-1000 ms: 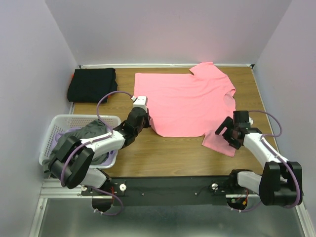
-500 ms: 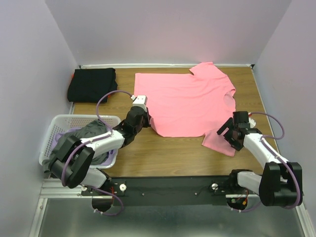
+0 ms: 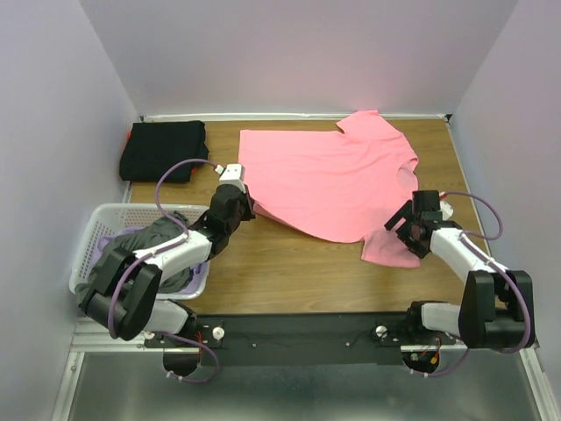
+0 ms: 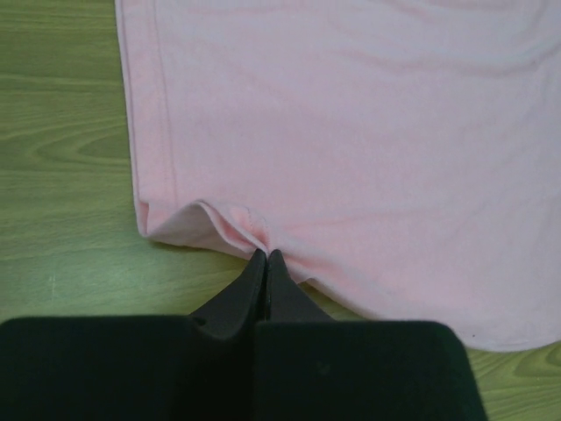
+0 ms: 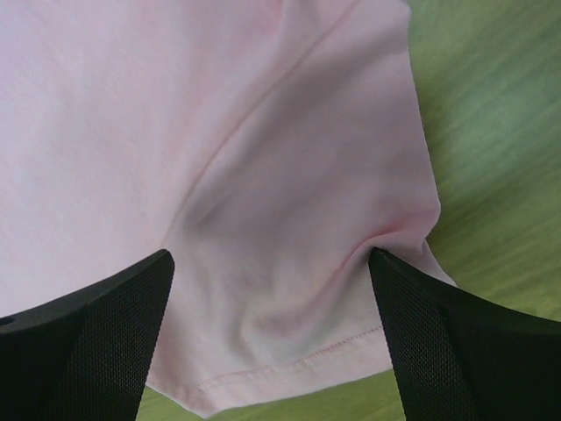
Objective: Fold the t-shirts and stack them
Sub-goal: Fold the tshirt
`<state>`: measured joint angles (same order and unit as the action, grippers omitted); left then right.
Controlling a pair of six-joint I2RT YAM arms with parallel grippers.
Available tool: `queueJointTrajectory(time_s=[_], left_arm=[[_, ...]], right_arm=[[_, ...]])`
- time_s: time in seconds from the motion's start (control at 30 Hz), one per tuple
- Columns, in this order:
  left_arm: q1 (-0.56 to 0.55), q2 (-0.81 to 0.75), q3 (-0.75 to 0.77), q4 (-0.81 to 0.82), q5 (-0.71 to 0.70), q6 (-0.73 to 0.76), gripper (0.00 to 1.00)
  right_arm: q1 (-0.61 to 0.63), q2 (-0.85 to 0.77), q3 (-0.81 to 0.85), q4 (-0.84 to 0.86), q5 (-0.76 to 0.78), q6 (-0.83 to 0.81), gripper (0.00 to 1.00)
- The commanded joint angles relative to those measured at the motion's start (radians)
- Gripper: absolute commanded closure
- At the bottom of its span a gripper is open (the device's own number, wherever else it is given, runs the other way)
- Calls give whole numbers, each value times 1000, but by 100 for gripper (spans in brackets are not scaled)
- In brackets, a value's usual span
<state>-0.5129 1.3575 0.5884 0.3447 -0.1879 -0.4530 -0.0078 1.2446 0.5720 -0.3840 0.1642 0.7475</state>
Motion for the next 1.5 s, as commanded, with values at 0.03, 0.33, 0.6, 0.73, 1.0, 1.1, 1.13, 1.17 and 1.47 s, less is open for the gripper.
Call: queueJointTrajectory(time_s=[0.03,0.33,0.6,0.73,1.0,1.1,1.13,1.17,1.47], left_arm=[[22,-9,-13,22,24,16,100],[77,-17,-18,19,34,23,100],[83,-50,-30,22,47,22,100],[85,-55,-35,31,68,20,100],[105,-67,-41,39,106,25,100],[112,-66,-44,43,130,25,100],[116,-69,-45,46,136,24,100],[117,-70,-48,48,139,23,100],[139,-77,-58,51,140,25,100]], right_arm=[[38,102,-41,54,-57,30,2],[147,138,14,48,-6,32,2],[150,-66,-6,-82,167,73,0],[147,-138,-21,-141,198,124,0],[147,-162,-100,-174,175,219,7],[146,-169,-104,-190,176,222,13],[147,-169,-106,-202,172,222,16],[146,-172,-109,-208,163,220,17],[147,-136,-103,-184,140,201,56]])
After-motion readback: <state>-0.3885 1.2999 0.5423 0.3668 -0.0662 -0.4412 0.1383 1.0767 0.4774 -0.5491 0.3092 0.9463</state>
